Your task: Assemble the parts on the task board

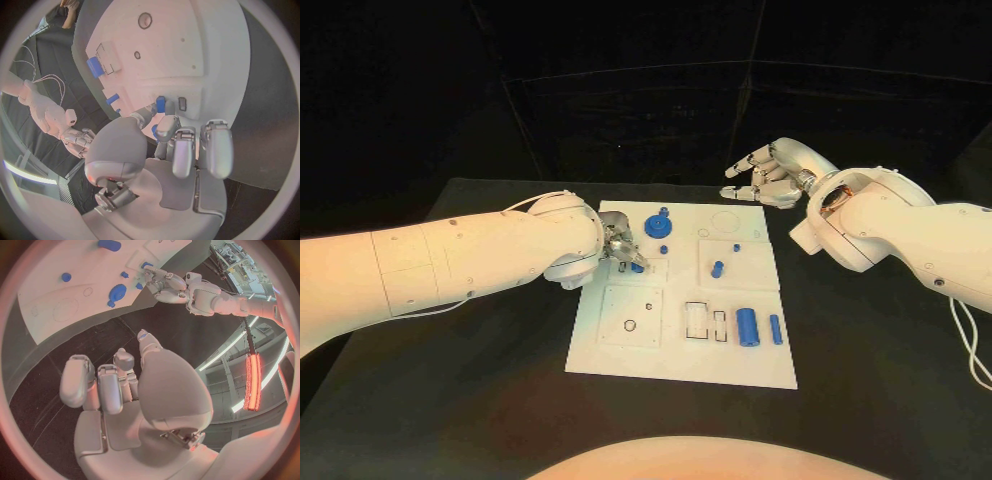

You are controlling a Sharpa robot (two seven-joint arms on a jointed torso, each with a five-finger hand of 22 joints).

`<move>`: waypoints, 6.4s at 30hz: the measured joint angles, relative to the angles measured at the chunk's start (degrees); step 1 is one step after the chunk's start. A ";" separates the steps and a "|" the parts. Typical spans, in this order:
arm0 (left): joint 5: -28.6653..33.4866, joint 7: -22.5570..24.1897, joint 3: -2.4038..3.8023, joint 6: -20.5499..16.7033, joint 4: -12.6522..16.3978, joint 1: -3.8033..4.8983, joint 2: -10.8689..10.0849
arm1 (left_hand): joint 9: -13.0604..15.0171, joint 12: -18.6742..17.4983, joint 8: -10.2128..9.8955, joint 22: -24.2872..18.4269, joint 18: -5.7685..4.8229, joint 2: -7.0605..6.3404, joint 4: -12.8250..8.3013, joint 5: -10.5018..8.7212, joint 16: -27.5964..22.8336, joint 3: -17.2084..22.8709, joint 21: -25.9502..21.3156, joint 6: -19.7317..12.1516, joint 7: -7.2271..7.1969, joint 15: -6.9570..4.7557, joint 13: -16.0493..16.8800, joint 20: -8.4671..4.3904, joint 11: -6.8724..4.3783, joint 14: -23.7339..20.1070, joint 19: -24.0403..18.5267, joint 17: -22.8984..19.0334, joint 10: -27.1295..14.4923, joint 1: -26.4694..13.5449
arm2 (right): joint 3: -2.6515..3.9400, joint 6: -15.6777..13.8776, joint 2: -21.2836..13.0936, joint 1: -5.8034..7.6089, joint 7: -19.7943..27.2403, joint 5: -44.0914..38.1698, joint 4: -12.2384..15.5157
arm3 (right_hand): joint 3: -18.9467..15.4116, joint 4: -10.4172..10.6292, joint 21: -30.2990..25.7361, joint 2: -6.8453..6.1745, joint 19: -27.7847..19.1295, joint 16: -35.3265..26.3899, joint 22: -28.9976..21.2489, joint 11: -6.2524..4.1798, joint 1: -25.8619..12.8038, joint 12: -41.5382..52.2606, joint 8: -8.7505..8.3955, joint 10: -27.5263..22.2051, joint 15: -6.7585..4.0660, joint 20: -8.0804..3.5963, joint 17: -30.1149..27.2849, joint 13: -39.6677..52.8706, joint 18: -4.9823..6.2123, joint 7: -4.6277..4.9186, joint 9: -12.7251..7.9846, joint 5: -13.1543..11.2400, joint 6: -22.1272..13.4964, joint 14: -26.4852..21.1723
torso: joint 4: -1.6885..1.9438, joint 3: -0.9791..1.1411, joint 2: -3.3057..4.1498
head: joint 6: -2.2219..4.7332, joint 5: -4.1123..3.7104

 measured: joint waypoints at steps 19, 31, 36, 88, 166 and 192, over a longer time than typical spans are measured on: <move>0.18 -0.07 -0.04 0.94 -1.80 -0.01 1.05 | 2.88 2.70 2.28 0.00 -0.87 -1.05 0.84 0.65 0.00 5.45 0.45 1.84 -1.66 -0.54 2.64 -0.42 -1.23 0.11 -0.01 0.00 2.02 -5.12 | 0.00 0.14 0.30 0.00 0.00 0.00 -0.22 | 0.00 0.00 0.00 0.23 0.00 0.00 -0.05 0.00 0.23 0.00 0.00 0.00 0.00 0.00 -0.01 -0.14 0.00 0.00 0.00 0.25 0.00 0.00 | 0.01 0.01 0.01 | -0.14 0.05; 0.28 -0.08 -0.04 2.27 -3.09 0.25 1.98 | 3.31 2.70 2.33 0.00 -0.87 -1.19 0.70 0.60 0.00 5.58 0.45 2.05 -1.86 -0.75 2.63 -0.60 -1.34 -0.10 0.18 0.00 2.14 -5.26 | 0.00 0.29 0.44 0.00 -0.01 0.00 -0.30 | -0.16 -0.16 0.00 0.23 0.00 0.00 -0.05 0.00 0.23 0.00 0.00 0.00 0.00 0.00 -0.01 -0.13 0.00 0.00 0.00 0.25 0.00 0.00 | 0.00 0.04 0.01 | -0.32 -0.16; 0.36 -0.09 -0.05 3.02 -3.83 0.37 2.45 | 3.95 2.99 2.68 0.00 -0.87 -2.16 -1.14 0.59 0.00 6.75 0.45 2.43 -2.06 -0.94 2.76 -0.62 -1.41 0.10 0.19 0.00 2.23 -6.24 | 0.00 0.33 0.46 0.00 -0.01 0.00 -0.33 | -0.16 -0.16 0.00 0.23 0.00 0.00 -0.04 0.00 0.23 0.00 0.00 0.00 0.00 0.00 -0.02 -0.13 0.00 0.00 0.00 0.25 0.00 0.00 | 0.00 0.05 0.01 | -0.34 -0.19; 0.37 -0.87 1.74 3.77 -3.29 0.37 1.59 | 7.95 4.92 2.97 0.02 -0.87 -2.76 8.54 -4.56 0.00 -19.39 1.79 4.06 -3.11 -1.70 4.67 -1.39 -2.26 0.04 0.14 0.00 3.23 -11.83 | 0.00 0.43 0.67 0.00 0.05 0.00 -0.87 | -0.90 0.59 -0.21 0.23 0.00 -0.21 -0.34 0.00 0.23 -0.26 0.00 0.00 0.00 0.00 -0.02 -0.42 0.01 0.00 0.00 0.25 0.00 0.00 | 0.03 -0.02 -0.03 | -0.44 -0.59; -2.01 0.82 5.91 22.32 -28.64 1.64 12.31 | 2.18 0.16 -3.77 0.02 -0.87 2.61 10.34 -4.54 0.00 -30.80 -3.01 1.09 -0.35 0.20 -1.12 0.17 0.31 0.00 0.01 0.00 -2.18 -1.45 | -0.01 0.59 2.09 -0.04 0.60 0.02 -1.82 | -1.20 0.89 -0.21 0.23 0.00 -0.21 -0.32 0.00 0.23 -0.26 0.00 0.00 0.00 0.00 -0.02 -0.44 0.00 0.00 0.00 0.47 0.00 0.00 | 0.06 0.03 -0.02 | 0.37 0.13; -2.05 1.45 5.85 22.37 -28.99 1.63 12.72 | 0.08 0.07 -6.03 0.01 -0.87 8.90 2.46 -4.73 0.00 -22.55 -3.03 0.96 -0.65 0.20 -1.83 0.17 -0.08 0.00 0.01 0.00 -2.21 10.34 | -0.01 0.69 2.20 -0.04 0.66 0.05 -1.85 | -1.20 0.89 -0.21 0.23 0.00 -0.21 -0.32 0.00 0.23 -0.26 0.00 0.00 0.00 0.00 -0.02 -0.43 0.00 0.00 0.00 0.47 0.00 0.00 | 0.04 0.02 -0.03 | 0.07 0.00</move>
